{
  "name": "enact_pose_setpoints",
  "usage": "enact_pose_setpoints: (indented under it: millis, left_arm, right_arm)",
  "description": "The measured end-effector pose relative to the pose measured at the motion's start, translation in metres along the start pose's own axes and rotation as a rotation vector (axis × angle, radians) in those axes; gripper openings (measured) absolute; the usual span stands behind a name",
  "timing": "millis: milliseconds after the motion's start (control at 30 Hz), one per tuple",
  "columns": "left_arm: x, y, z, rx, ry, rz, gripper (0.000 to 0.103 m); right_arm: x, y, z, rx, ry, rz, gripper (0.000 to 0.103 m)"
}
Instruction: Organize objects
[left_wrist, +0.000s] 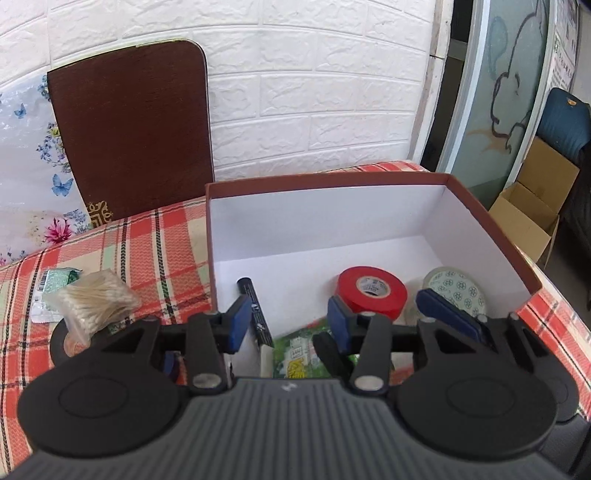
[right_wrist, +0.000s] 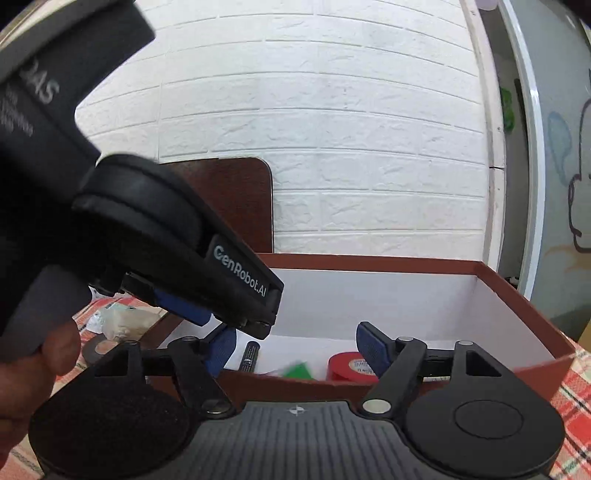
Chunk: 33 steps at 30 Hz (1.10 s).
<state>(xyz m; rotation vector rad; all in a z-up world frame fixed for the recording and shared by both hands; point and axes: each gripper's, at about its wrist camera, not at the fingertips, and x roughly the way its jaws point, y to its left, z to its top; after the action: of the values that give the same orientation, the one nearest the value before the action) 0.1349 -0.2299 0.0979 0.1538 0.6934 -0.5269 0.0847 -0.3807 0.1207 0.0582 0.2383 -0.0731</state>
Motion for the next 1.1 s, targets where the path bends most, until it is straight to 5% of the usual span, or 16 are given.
enact_pose_setpoints:
  millis: [300, 433, 500, 800, 1100]
  left_arm:
    - [-0.047, 0.003, -0.028, 0.04, -0.068, 0.038, 0.051]
    - [-0.058, 0.019, -0.046, 0.011, -0.062, 0.082, 0.054]
    - [-0.06, 0.031, -0.056, -0.011, -0.046, 0.108, 0.055]
    - [-0.068, 0.08, -0.09, -0.104, -0.002, 0.214, 0.057]
    - [-0.072, 0.089, -0.108, -0.128, 0.001, 0.191, 0.06]
  right_arm:
    - [-0.061, 0.018, -0.013, 0.002, -0.041, -0.043, 0.077]
    - [-0.074, 0.015, -0.025, -0.003, 0.021, -0.009, 0.077]
    - [-0.05, 0.04, -0.034, 0.001, 0.071, 0.011, 0.077]
    - [-0.071, 0.082, -0.055, 0.004, 0.19, 0.085, 0.076]
    - [-0.095, 0.062, -0.046, 0.086, 0.106, -0.071, 0.077]
